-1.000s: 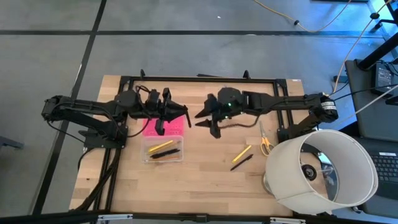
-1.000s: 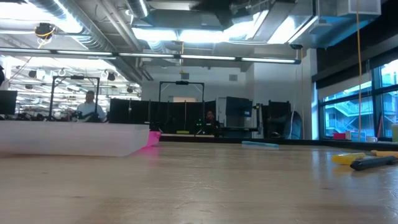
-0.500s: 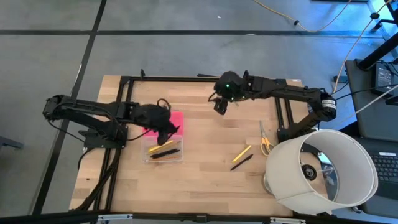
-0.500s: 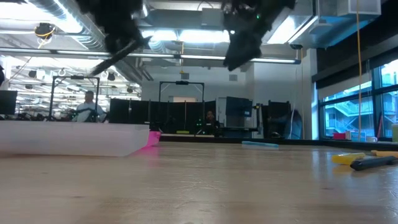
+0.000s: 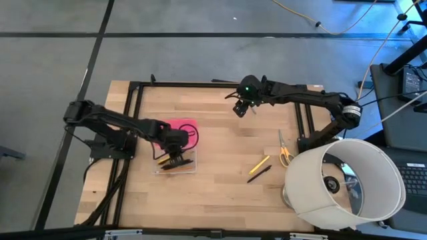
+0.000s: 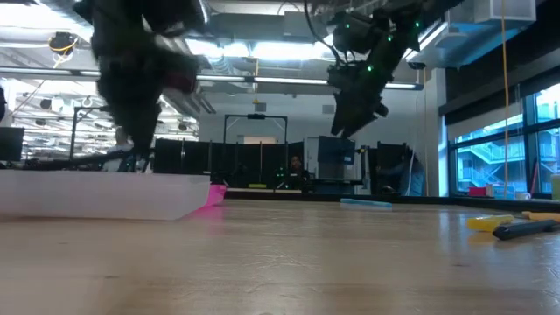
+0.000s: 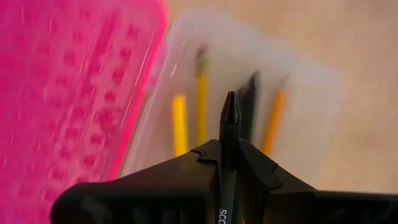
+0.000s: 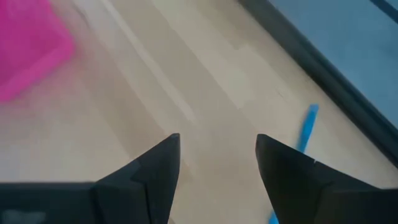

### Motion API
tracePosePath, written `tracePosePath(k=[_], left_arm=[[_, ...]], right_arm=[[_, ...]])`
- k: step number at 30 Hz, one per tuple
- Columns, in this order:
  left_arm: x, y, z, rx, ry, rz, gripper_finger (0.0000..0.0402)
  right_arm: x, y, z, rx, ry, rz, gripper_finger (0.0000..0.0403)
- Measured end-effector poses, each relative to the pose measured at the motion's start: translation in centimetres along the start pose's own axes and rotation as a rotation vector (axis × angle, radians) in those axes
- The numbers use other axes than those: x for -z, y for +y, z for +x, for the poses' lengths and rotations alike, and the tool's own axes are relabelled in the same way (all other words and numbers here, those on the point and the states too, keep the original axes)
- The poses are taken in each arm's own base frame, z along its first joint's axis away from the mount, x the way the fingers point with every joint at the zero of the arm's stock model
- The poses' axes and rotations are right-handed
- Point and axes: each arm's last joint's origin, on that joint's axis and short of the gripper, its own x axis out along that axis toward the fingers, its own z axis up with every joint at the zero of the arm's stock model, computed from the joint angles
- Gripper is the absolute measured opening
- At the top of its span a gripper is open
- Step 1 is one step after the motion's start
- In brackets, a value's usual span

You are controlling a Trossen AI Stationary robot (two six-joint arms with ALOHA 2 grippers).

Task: Pick & place school supplies into a supply box
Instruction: Put the top black pen into the pink supply box

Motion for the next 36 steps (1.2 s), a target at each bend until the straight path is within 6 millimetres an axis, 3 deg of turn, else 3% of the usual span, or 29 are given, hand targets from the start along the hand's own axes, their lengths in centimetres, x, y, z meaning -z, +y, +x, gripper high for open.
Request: tracePosePath(k=[9, 21, 29, 36], left_arm=[[0.1, 0.2, 3.1, -0.053, 0.137, -0.011, 0.0031], [0.1, 0.3, 3.3, -0.057, 0.145, -0.019, 0.0043], [0.1, 0.3, 3.3, -0.057, 0.145, -0.013, 0.0044], [0.1, 0.3, 3.3, -0.057, 0.145, -0.017, 0.0043]], right_arm=[[2.4, -3.0, 2.1, 0.203, 0.016, 0.106, 0.0213], [6.2, -6.5, 4.3, 0.229, 0.09, 0.236, 0.0213], [7.3, -7.0, 5.4, 0.175, 0.088, 0.243, 0.0213], [8.7, -7.0, 8.3, 0.145, 0.194, 0.209, 0.0213]])
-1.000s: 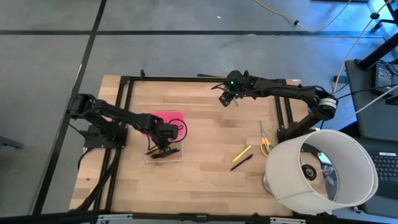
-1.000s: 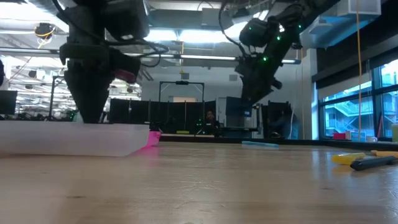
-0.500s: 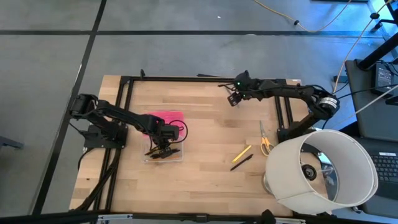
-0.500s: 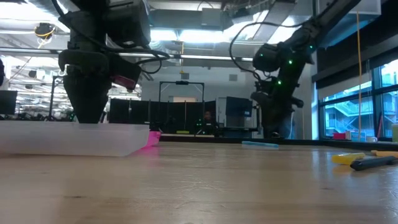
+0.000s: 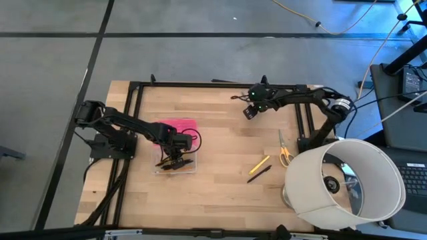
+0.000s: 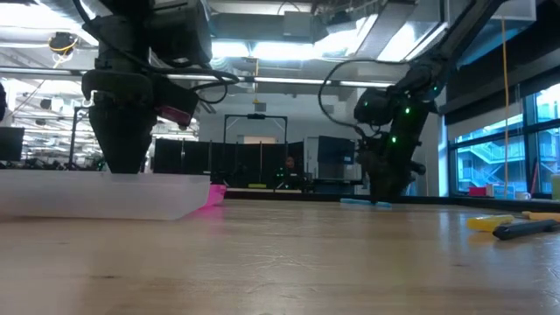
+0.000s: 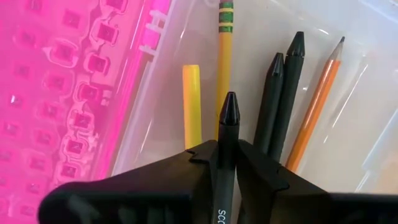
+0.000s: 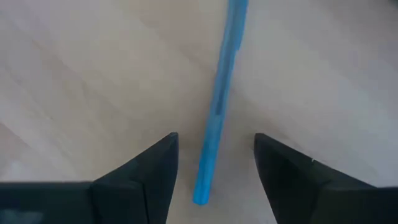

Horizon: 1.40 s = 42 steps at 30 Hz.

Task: Pick & place school supplies into a supply box
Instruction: Put the top black pen into the pink supply box, then put the blue pen into the pink supply box

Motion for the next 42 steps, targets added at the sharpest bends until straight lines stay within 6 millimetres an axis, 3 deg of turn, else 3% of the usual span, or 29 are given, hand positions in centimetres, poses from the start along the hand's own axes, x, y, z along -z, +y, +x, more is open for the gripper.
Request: tracePosePath(k=[9, 27, 37, 42], left_arm=[[0.1, -0.2, 0.0, 0.077, 0.046, 0.007, 0.0052], [-0.2, -0.4, -0.3, 0.065, 0.023, -0.006, 0.0086], [-2.6, -2.2, -3.1, 0.132, -0.088, 0.022, 0.0087], [-3.6, -3.0, -4.6, 0.159, -0.146, 0.081, 0.0088]], right_arm=[[0.2, 0.1, 0.8, 0.018, 0.022, 0.012, 0.0201], [0.5, 0.0, 0.9, 0.023, 0.057, -0.049, 0.0016], [0.6, 0.2, 0.7, -0.016, 0.071, -0.046, 0.0022], [0.9, 0.8, -0.3, -0.07, 0.079, -0.064, 0.0021]])
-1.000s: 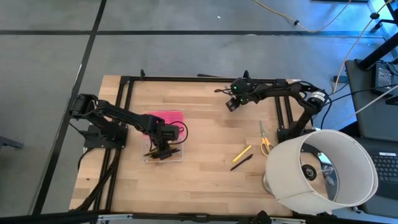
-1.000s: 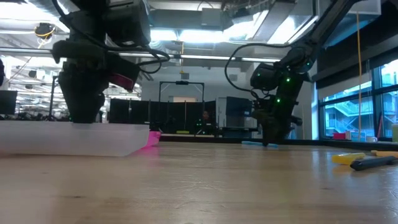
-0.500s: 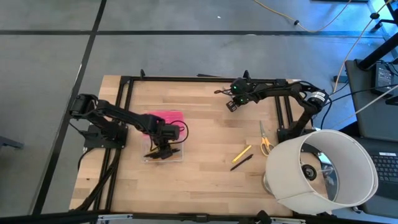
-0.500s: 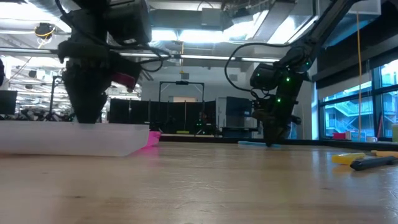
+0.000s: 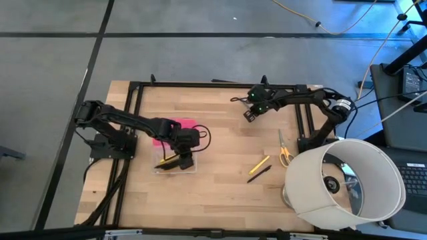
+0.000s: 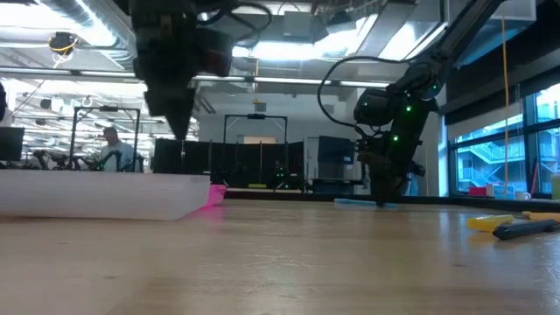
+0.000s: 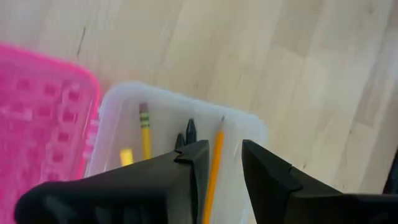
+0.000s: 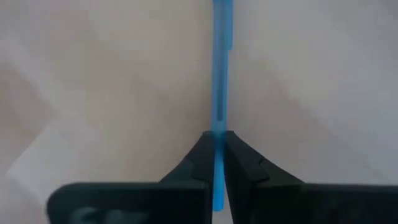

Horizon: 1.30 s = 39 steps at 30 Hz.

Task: Pick & place school supplies into a supply box
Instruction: Put the blue pen into the pink supply box

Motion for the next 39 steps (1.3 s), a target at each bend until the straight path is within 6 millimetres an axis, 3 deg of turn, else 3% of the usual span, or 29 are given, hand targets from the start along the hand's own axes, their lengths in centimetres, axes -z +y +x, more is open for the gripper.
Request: tracePosePath(k=[17, 21, 29, 39], left_arm=[[-1.9, -1.0, -1.3, 0.027, -0.196, 0.109, 0.0083], [-2.1, -0.8, -1.8, 0.032, -0.224, 0.109, 0.0083], [-2.2, -0.5, -1.8, 0.025, -0.228, 0.096, 0.0077], [-2.2, -0.6, -1.8, 0.03, -0.228, 0.075, 0.0077]], right_arm=[[1.6, 4.0, -1.3, -0.247, 0.109, -0.128, 0.0012], [2.0, 5.1, -1.4, -0.262, 0.108, -0.187, 0.0004], [3.2, 7.5, -1.7, -0.22, 0.092, -0.386, 0.0032], [6.2, 10.7, -2.5, -0.244, 0.208, -0.563, 0.0034]])
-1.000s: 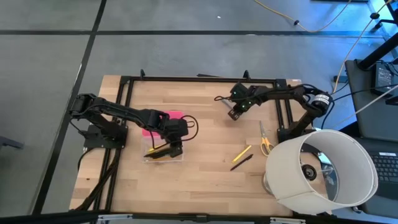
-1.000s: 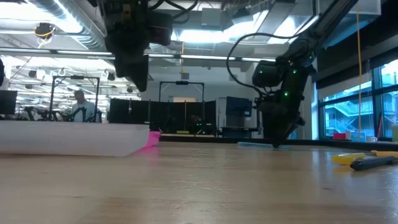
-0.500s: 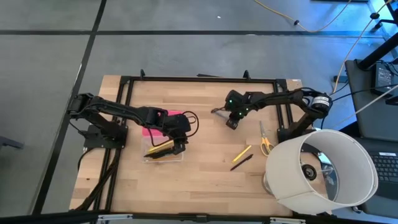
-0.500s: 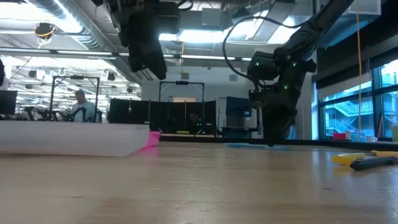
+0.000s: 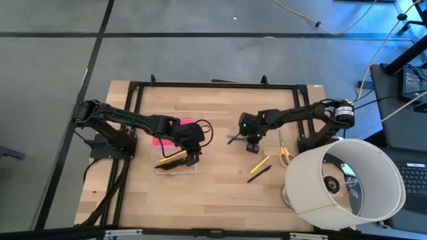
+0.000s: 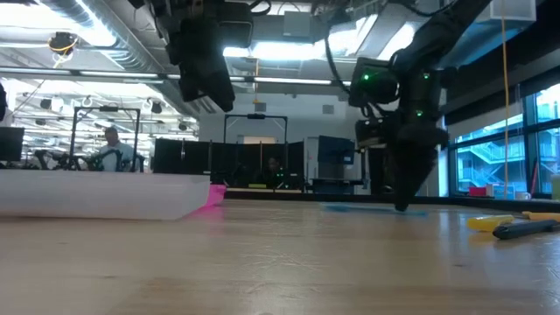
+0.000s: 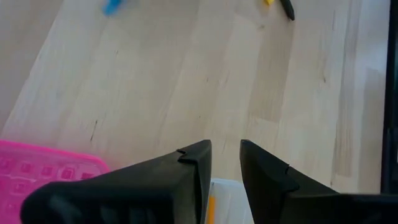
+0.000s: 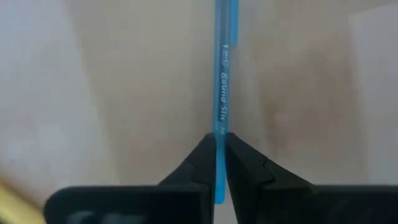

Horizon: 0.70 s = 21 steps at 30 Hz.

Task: Pick & place school supplies into a supply box
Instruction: Put the blue pen into the pink supply box

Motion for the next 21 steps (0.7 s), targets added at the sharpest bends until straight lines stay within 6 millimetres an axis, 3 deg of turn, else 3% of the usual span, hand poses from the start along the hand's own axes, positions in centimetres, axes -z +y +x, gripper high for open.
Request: tracePosePath(k=[11, 21], left_arm=[[0.0, 0.0, 0.0, 0.0, 0.0, -0.015, 0.0077], [0.0, 0.0, 0.0, 0.0, 0.0, -0.012, 0.0077]], right_arm=[[0.9, 5.1, 0.6, 0.009, 0.036, -0.204, 0.0035], [1.1, 6.0, 0.7, 0.001, 0.038, -0.245, 0.0036]])
